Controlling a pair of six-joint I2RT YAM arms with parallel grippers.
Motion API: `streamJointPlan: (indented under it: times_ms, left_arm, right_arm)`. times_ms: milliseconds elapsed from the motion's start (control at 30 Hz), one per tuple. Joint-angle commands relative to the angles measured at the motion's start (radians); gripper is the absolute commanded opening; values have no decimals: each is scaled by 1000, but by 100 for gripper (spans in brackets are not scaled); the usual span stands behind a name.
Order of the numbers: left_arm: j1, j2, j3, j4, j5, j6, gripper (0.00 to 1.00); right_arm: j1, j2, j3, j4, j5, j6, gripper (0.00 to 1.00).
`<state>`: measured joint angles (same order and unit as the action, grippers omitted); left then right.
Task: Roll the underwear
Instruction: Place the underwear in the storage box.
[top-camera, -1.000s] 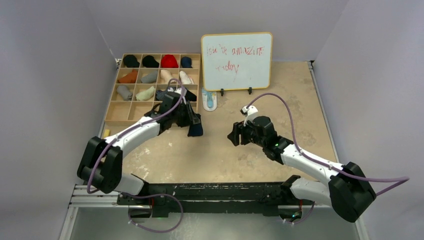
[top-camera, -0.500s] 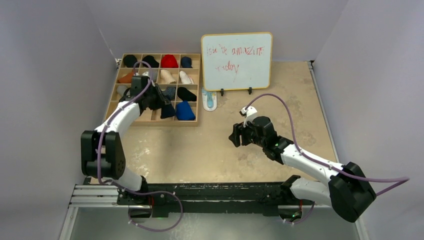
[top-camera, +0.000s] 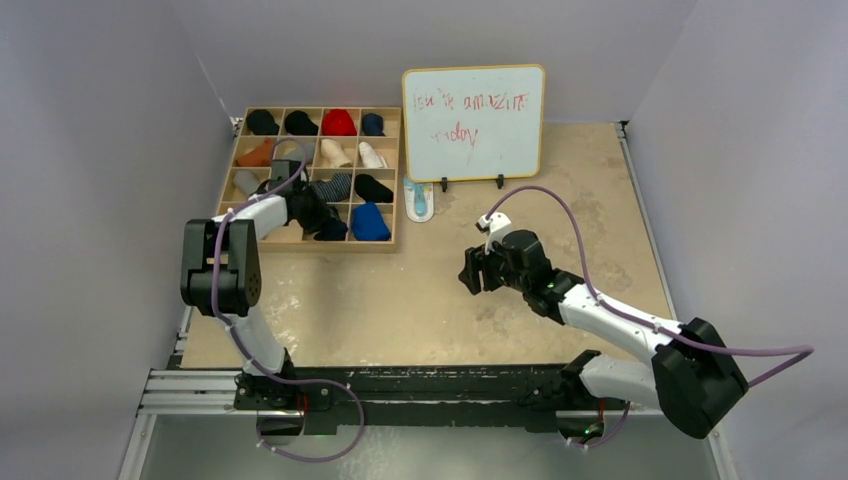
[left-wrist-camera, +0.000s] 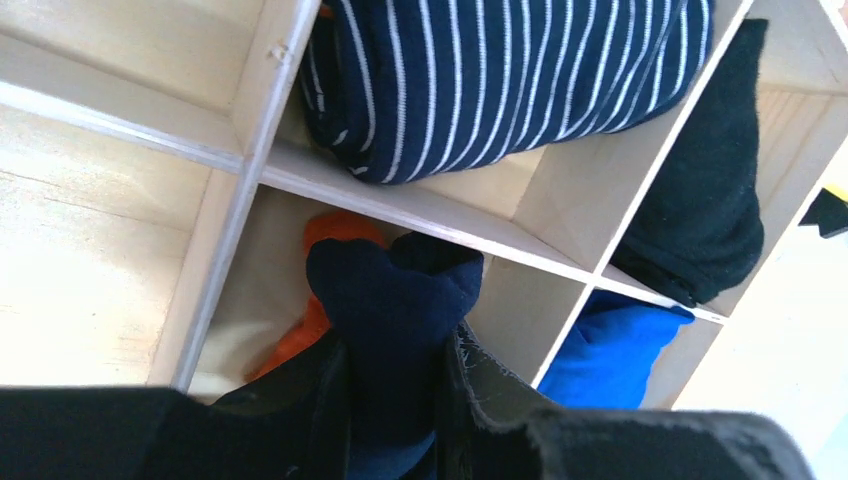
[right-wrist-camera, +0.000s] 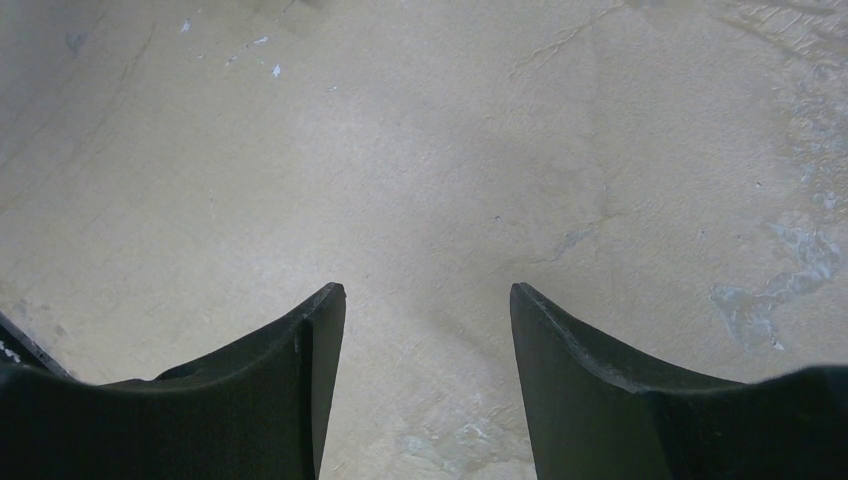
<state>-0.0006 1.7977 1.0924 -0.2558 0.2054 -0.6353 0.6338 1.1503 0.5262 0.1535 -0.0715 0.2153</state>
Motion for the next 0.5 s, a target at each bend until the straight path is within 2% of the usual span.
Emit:
streamJointPlan:
  times_ms: [0, 300, 467]
  left_arm:
    - [1, 35, 16, -23, -117, -60, 0]
    - [1, 52, -10, 12, -264, -99, 0]
    - [1, 43, -15, 4, -242, -73, 0]
  right_arm:
    - [-5, 12, 58, -20, -16, -25, 64]
    - [-6, 14, 72, -35, -25, -28, 64]
    - [-6, 1, 67, -52, -14, -30, 64]
